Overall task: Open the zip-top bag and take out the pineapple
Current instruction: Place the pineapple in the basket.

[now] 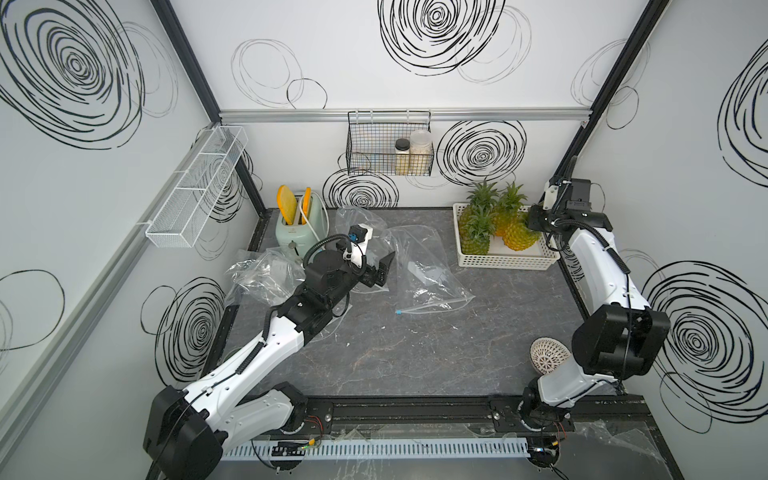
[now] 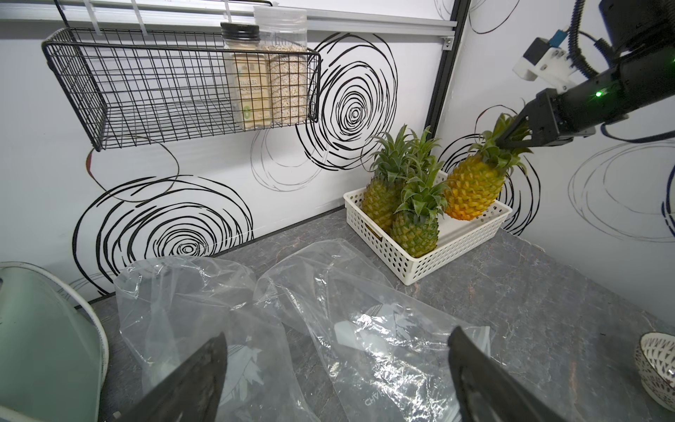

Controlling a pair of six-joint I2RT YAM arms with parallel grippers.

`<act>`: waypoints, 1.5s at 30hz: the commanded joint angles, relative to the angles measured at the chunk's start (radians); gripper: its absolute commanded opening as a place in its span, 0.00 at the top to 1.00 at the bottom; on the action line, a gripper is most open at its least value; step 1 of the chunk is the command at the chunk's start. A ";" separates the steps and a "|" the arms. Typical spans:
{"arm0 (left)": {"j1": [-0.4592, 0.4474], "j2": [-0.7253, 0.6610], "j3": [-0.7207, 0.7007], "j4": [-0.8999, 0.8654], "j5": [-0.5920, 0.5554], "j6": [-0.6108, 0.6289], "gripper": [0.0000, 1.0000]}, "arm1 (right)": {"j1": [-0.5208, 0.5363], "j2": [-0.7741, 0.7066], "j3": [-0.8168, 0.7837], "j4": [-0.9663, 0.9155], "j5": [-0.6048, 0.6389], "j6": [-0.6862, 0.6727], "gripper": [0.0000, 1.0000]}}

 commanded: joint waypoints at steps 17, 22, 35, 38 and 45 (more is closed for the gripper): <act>-0.010 0.007 -0.007 0.050 0.002 0.011 0.04 | 0.049 0.141 -0.018 0.164 -0.021 0.021 1.00; -0.013 0.008 -0.005 0.048 -0.003 0.015 0.04 | 0.065 0.204 0.005 0.153 -0.023 0.026 1.00; -0.040 0.022 -0.005 0.034 -0.048 0.038 0.04 | 0.071 0.257 0.024 0.178 -0.083 0.054 0.46; -0.040 0.026 -0.005 0.035 -0.059 0.041 0.04 | 0.071 0.227 0.010 0.206 -0.094 0.057 0.30; -0.022 0.004 0.006 0.035 -0.052 0.039 0.04 | 0.074 0.065 -0.067 0.300 -0.092 0.091 0.02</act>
